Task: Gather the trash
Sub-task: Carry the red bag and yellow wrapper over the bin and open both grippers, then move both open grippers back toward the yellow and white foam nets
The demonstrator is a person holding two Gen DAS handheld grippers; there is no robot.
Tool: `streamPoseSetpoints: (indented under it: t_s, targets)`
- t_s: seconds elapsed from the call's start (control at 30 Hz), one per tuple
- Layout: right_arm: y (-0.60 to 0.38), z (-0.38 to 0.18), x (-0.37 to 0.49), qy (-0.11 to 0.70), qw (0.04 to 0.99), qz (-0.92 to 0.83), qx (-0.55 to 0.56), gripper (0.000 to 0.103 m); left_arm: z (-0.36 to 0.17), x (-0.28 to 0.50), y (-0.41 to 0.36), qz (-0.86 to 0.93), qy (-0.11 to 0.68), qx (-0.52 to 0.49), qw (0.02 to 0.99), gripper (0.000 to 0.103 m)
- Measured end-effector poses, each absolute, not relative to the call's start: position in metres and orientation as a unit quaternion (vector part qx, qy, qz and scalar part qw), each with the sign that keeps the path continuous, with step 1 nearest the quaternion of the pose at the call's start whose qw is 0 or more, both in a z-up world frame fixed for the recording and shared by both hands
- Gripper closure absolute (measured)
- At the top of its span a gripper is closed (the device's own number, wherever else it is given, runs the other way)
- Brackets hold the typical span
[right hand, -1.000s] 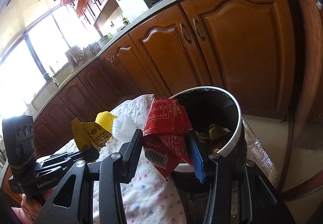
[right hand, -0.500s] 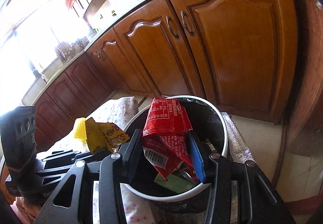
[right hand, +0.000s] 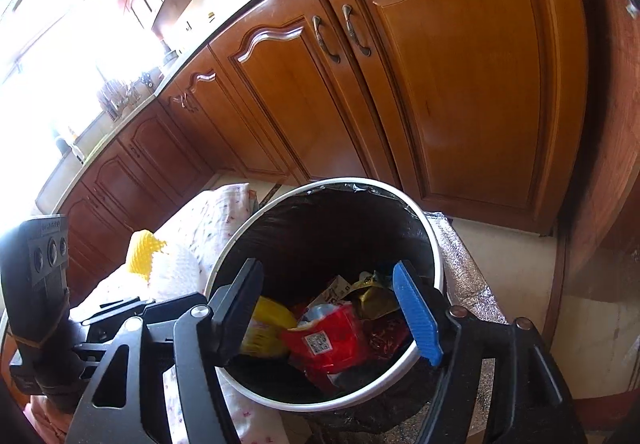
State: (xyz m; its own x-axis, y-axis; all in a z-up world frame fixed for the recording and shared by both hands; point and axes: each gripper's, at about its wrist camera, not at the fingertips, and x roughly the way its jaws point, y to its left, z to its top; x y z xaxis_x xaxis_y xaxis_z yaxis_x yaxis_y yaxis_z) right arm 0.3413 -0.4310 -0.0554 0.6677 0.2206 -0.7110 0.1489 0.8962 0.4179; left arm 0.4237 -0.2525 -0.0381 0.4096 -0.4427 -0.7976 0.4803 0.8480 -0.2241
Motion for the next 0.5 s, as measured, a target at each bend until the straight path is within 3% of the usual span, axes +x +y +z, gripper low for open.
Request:
streamPoseSetpoints:
  t_s: [0.17, 0.5]
  targets:
    - [-0.434, -0.048, 0.328, 0.384, 0.891, 0.016, 0.242, 0.032, -0.041, 0.409, -0.227, -0.263, 0.463, -0.012, 0.846, 0.059]
    - [-0.407, -0.036, 0.295, 0.345, 0.900, 0.033, 0.264, 0.012, -0.038, 0.358, -0.164, -0.211, 0.432, -0.055, 0.875, 0.050]
